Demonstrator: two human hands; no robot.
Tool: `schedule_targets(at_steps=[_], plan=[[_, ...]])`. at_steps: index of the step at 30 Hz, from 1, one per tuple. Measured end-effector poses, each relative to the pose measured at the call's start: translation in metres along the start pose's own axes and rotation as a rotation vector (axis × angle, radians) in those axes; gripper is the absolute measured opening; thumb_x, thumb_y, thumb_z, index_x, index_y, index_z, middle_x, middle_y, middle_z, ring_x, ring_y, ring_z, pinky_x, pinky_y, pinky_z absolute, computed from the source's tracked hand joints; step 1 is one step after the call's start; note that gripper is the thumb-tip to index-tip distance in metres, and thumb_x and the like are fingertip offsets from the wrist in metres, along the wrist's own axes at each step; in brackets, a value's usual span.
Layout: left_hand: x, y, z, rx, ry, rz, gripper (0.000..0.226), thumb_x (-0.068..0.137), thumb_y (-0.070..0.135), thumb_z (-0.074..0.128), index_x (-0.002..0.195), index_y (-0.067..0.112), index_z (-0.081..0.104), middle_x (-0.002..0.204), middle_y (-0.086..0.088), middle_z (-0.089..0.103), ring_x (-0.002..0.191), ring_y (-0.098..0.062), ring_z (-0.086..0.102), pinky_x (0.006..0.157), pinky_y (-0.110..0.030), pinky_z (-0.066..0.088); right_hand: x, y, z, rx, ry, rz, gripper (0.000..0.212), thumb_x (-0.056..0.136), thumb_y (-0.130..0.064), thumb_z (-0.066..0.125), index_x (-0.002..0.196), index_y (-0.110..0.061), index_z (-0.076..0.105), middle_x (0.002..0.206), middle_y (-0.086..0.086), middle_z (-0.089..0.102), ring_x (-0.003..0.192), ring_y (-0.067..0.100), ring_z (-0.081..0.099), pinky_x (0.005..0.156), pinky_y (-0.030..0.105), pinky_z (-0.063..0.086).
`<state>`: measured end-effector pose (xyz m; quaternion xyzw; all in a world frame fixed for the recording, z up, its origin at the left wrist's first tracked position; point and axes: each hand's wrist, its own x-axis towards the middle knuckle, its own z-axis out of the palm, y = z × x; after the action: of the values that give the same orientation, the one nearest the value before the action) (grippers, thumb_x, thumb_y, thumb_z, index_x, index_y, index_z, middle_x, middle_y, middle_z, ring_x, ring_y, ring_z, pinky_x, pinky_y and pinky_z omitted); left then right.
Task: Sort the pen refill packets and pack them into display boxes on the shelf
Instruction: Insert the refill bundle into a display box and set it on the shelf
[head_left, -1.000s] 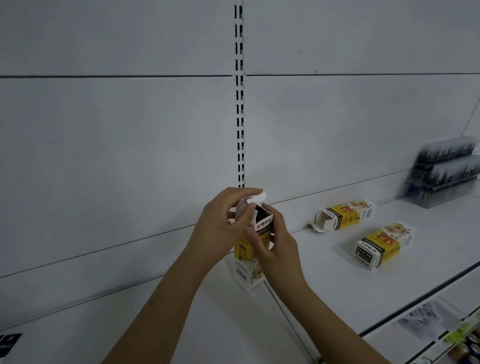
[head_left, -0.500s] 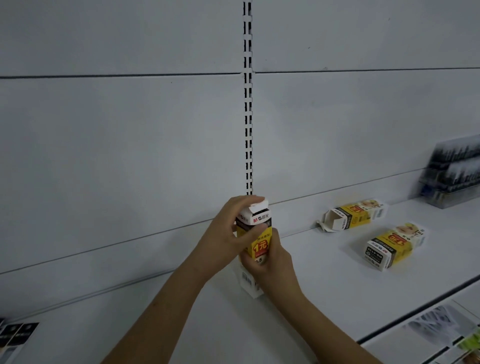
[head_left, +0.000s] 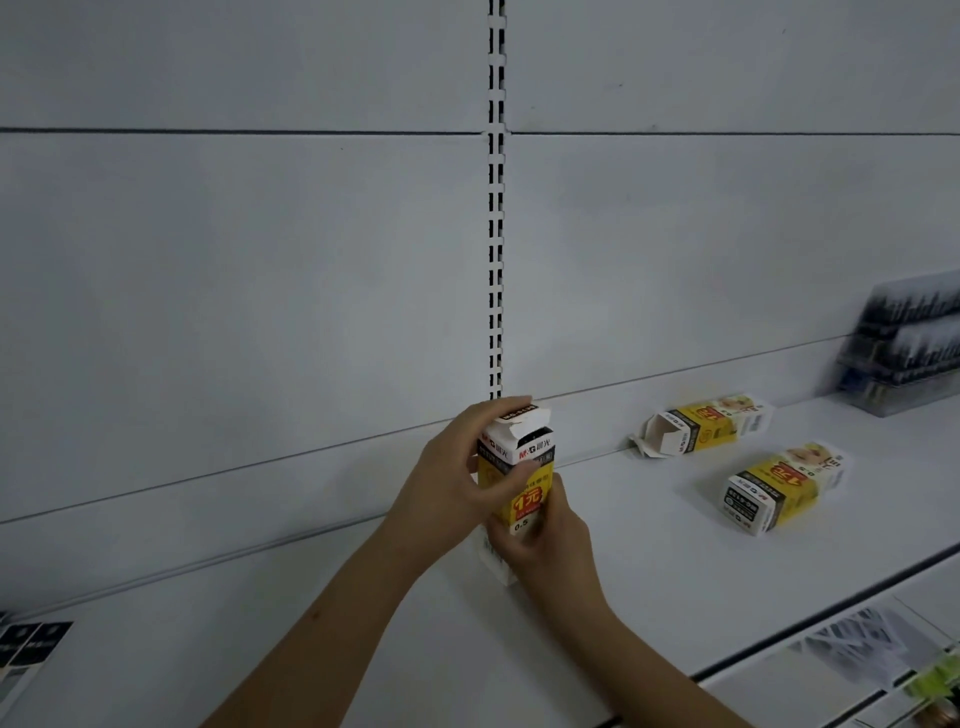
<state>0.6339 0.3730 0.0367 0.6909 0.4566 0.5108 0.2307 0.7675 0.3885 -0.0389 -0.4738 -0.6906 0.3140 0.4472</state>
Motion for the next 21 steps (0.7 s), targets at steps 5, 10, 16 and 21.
schedule_targets(at_steps=[5,10,16,21], plan=[[-0.001,-0.01,-0.001,0.034,0.056,0.019,0.038,0.09,0.018,0.068,0.125,0.03,0.059,0.127,0.015,0.058,0.121,-0.01,0.055,0.089,-0.038,0.056,-0.003,0.021,-0.001,-0.107,-0.207,0.085,0.054,0.076,-0.036,0.079,0.116,-0.031,0.042,0.097,-0.019,0.061,0.08,-0.006,0.06,0.066,0.007,0.049],[0.008,-0.008,-0.01,0.091,0.097,0.019,0.028,0.094,0.026,0.063,0.122,0.028,0.061,0.124,0.016,0.055,0.114,-0.006,0.056,0.079,-0.024,0.056,-0.005,0.022,-0.011,-0.109,-0.339,0.066,0.056,0.078,-0.044,0.076,0.12,-0.043,0.039,0.104,-0.029,0.056,0.091,-0.013,0.056,0.074,0.003,0.043],[0.01,-0.004,-0.008,0.203,0.099,0.048,0.027,0.1,0.026,0.051,0.123,0.025,0.066,0.117,0.011,0.06,0.103,-0.003,0.058,0.075,-0.009,0.046,-0.008,0.024,-0.008,-0.114,-0.329,0.044,0.055,0.083,-0.044,0.07,0.123,-0.046,0.032,0.108,-0.029,0.052,0.097,-0.006,0.055,0.077,0.005,0.041],[0.012,-0.002,-0.006,0.289,0.139,0.062,0.032,0.099,0.04,0.045,0.124,0.035,0.064,0.112,0.017,0.061,0.097,-0.003,0.06,0.072,-0.019,0.052,-0.009,0.025,-0.009,-0.136,-0.334,0.049,0.056,0.083,-0.044,0.07,0.128,-0.039,0.036,0.11,-0.027,0.05,0.098,-0.005,0.052,0.08,0.005,0.041]])
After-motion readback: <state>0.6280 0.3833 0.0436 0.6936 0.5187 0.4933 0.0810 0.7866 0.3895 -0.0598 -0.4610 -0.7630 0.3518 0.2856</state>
